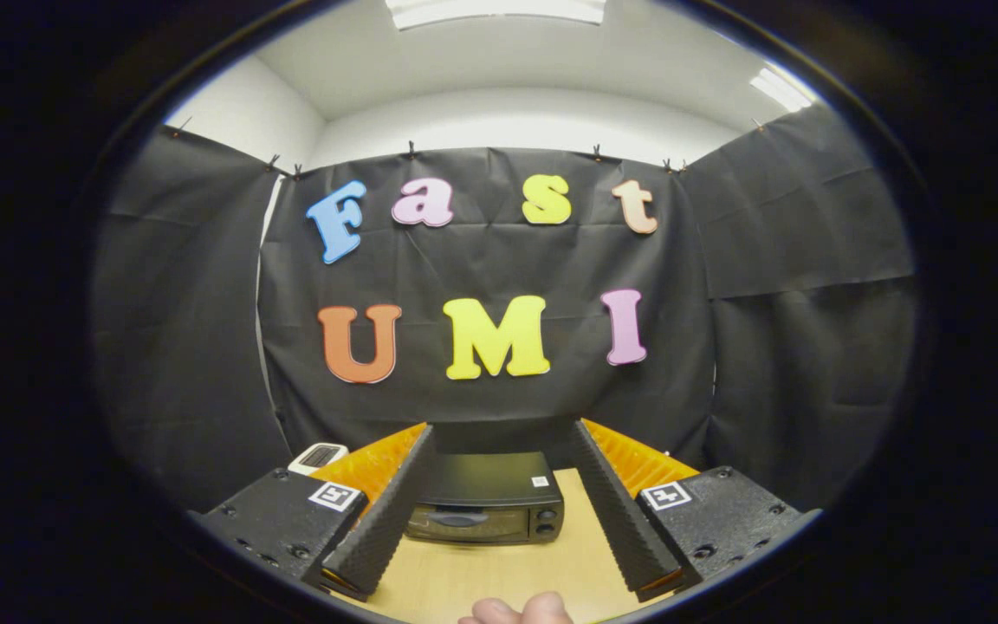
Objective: Open the toaster oven, put the food inside, and close the toaster oven door.
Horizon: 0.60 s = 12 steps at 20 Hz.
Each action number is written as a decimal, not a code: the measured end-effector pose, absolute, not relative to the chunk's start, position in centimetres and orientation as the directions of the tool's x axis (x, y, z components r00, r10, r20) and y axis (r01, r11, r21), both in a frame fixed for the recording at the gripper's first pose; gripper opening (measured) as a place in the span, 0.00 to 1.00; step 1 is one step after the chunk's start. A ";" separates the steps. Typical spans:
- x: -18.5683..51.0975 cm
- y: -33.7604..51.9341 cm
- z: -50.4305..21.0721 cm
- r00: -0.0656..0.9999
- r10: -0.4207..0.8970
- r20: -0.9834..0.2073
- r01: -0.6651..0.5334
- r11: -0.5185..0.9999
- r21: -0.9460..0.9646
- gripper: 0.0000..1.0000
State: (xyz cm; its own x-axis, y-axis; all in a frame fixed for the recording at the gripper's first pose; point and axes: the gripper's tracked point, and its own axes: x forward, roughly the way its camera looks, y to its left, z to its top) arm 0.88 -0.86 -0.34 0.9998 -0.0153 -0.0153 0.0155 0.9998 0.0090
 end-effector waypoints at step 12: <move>2.0 -0.5 -0.7 0.999 -0.004 -0.034 0.005 1.000 0.013 1.00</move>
